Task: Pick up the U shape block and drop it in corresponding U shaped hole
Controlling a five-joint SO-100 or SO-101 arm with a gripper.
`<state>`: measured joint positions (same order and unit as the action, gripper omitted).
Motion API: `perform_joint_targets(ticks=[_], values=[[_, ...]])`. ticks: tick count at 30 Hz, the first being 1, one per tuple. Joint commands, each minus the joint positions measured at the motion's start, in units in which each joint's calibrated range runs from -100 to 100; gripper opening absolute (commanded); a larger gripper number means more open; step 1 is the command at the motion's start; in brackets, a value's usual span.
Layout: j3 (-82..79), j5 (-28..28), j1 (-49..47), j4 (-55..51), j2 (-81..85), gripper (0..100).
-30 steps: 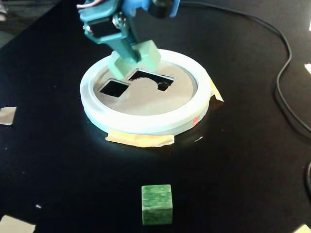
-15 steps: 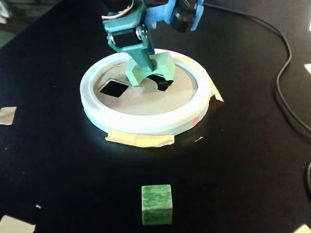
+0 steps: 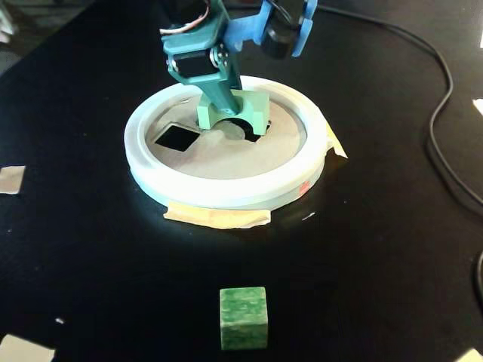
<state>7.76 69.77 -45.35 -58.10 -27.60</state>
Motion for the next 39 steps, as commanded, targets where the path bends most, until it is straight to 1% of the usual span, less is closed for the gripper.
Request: perform_joint_targets(ticks=[1, 4, 7, 9, 22, 26, 27, 32, 33, 35, 36, 37, 39], values=[[5.2, 0.7, -1.1, 1.0, 0.4, 4], [4.3, 1.2, -1.1, 0.8, 0.6, 4], [4.4, 4.0, -1.2, -1.9, 0.5, 3], [4.9, 4.6, -1.2, -3.6, 0.5, 3], [5.4, 4.8, -1.1, -3.1, -1.4, 3], [8.2, 4.8, -1.0, -3.2, -2.9, 3], [9.2, 4.8, -1.0, -3.2, -3.7, 5], [9.9, 4.7, -0.8, -3.2, -4.3, 6], [10.0, 4.7, -0.8, -3.2, -4.3, 7], [10.1, 4.7, -0.7, -3.2, -3.8, 17], [10.5, 4.5, -0.6, -3.2, -3.7, 25], [12.0, 4.3, -0.6, -3.2, -4.2, 41], [14.2, 4.2, -1.0, -4.0, -4.7, 62]])
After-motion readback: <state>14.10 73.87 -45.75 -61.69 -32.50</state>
